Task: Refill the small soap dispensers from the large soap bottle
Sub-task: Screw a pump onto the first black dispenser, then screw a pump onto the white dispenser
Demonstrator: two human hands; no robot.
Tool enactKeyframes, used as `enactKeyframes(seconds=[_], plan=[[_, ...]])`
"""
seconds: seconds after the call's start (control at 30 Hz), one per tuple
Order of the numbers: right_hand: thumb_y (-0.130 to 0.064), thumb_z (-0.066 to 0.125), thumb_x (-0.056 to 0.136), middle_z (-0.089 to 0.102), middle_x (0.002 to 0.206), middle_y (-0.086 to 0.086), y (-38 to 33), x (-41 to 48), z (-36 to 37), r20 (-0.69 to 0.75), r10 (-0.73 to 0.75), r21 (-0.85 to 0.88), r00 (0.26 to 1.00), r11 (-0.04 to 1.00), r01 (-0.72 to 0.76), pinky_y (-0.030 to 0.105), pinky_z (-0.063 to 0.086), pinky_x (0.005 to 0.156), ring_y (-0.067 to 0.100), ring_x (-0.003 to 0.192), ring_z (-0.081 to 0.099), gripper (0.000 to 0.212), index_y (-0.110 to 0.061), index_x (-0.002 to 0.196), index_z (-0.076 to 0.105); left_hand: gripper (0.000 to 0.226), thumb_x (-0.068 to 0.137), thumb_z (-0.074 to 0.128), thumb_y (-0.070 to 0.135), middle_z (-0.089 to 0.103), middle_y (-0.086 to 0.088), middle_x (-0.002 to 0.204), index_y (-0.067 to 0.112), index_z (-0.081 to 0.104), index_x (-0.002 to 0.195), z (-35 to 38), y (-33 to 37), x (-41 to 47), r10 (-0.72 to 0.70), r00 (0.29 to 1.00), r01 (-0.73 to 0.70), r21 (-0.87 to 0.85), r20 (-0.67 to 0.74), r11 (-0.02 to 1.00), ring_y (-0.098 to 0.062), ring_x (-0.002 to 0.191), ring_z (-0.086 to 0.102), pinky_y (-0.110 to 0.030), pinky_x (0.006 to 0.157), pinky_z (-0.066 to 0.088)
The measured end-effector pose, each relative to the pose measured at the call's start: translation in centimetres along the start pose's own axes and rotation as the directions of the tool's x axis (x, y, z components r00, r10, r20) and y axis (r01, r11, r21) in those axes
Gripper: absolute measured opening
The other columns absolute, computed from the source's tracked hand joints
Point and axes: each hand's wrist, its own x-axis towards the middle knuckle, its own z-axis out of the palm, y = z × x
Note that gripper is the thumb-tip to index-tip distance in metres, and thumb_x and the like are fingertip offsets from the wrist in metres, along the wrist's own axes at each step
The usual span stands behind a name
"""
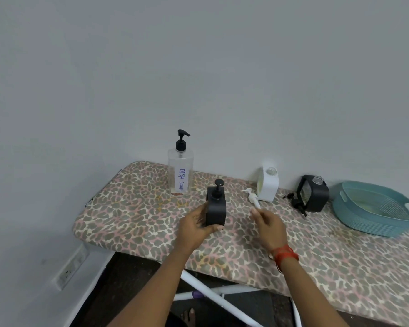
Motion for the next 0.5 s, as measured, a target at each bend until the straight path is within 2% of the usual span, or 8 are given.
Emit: enactKeyframes(seconds=[0.07, 0.1, 0.17, 0.23, 0.3, 0.37, 0.43, 0.5], plan=[[-0.042, 0.06, 0.096, 0.069, 0.07, -0.005, 3.3, -1.2, -1.5, -0.064, 0.069, -0.091, 0.996, 0.993, -0.074, 0.026, 0.054, 0.057, 0.018, 0.065, 0.066, 0.024, -0.026, 0.08, 0.07, 0.067, 0.069, 0.092, 0.009, 0.075, 0.022, 0.11, 0.023, 0.064, 0.128, 0.2, -0.1, -0.3, -0.001, 1.0, 0.002, 0.028, -0.031, 1.0, -0.005, 0.112, 0.07, -0.018, 0.089, 0.056], [-0.041, 0.061, 0.096, 0.068, 0.067, -0.006, 4.6, -1.5, -2.1, -0.087, 0.06, -0.141, 0.994, 0.987, -0.072, 0.032, 0.055, 0.059, 0.018, 0.063, 0.066, 0.025, -0.027, 0.076, 0.068, 0.062, 0.07, 0.091, 0.007, 0.075, 0.022, 0.109, 0.027, 0.066, 0.122, 0.3, -0.1, -0.5, -0.002, 0.999, 0.004, 0.04, -0.042, 0.999, -0.005, 0.11, 0.071, -0.018, 0.088, 0.056], [-0.039, 0.063, 0.096, 0.067, 0.063, -0.008, 5.9, -1.5, -2.6, -0.099, 0.0, -0.226, 0.995, 0.974, -0.023, 0.034, 0.053, 0.06, 0.013, 0.061, 0.065, 0.028, -0.027, 0.071, 0.067, 0.057, 0.071, 0.089, 0.001, 0.077, 0.021, 0.104, 0.03, 0.067, 0.114, 0.6, -0.1, -0.4, -0.023, 0.998, 0.026, 0.05, -0.054, 0.998, -0.002, 0.105, 0.072, -0.018, 0.086, 0.057], [-0.044, 0.061, 0.096, 0.067, 0.066, -0.01, 6.3, -1.4, -2.3, -0.075, -0.026, -0.278, 0.997, 0.961, 0.005, 0.033, 0.053, 0.065, 0.011, 0.064, 0.063, 0.031, -0.026, 0.072, 0.068, 0.055, 0.071, 0.087, -0.004, 0.076, 0.013, 0.106, 0.025, 0.067, 0.113, 1.0, -0.2, 0.2, -0.06, 0.996, 0.062, 0.038, -0.059, 0.997, 0.004, 0.099, 0.071, -0.017, 0.087, 0.058], [-0.049, 0.06, 0.095, 0.065, 0.07, -0.011, 6.4, -1.1, -2.0, -0.062, -0.051, -0.337, 0.997, 0.941, 0.027, 0.032, 0.05, 0.07, 0.012, 0.071, 0.06, 0.03, -0.028, 0.075, 0.066, 0.056, 0.073, 0.084, -0.008, 0.073, -0.005, 0.118, 0.009, 0.066, 0.124, 1.5, 0.3, 1.4, -0.075, 0.995, 0.078, 0.042, -0.058, 0.996, 0.005, 0.096, 0.07, -0.015, 0.085, 0.057], [-0.049, 0.061, 0.094, 0.061, 0.072, -0.012, 6.7, -1.0, -1.9, -0.06, -0.081, -0.382, 0.995, 0.923, 0.052, 0.03, 0.045, 0.072, 0.011, 0.076, 0.055, 0.025, -0.03, 0.078, 0.065, 0.06, 0.077, 0.081, -0.009, 0.068, -0.015, 0.127, -0.003, 0.06, 0.133, 2.4, 1.0, 3.0, -0.074, 0.995, 0.079, 0.069, -0.064, 0.995, -0.01, 0.106, 0.069, -0.017, 0.088, 0.057], [-0.048, 0.062, 0.092, 0.058, 0.073, -0.015, 6.9, -1.0, -1.9, -0.058, -0.092, -0.396, 0.994, 0.916, 0.062, 0.028, 0.04, 0.072, 0.008, 0.077, 0.051, 0.02, -0.032, 0.079, 0.063, 0.061, 0.08, 0.08, -0.007, 0.066, -0.018, 0.132, -0.005, 0.057, 0.136, 3.4, 1.8, 5.0, -0.082, 0.993, 0.089, 0.096, -0.08, 0.991, -0.024, 0.118, 0.066, -0.028, 0.098, 0.056], [-0.046, 0.063, 0.089, 0.057, 0.074, -0.016, 7.2, -0.9, -1.9, -0.055, -0.09, -0.395, 0.994, 0.916, 0.061, 0.027, 0.038, 0.071, 0.003, 0.077, 0.047, 0.017, -0.034, 0.078, 0.061, 0.06, 0.083, 0.077, -0.006, 0.064, -0.019, 0.135, -0.004, 0.055, 0.138, 4.4, 2.1, 7.1, -0.087, 0.992, 0.098, 0.118, -0.094, 0.988, -0.03, 0.123, 0.064, -0.039, 0.106, 0.052]])
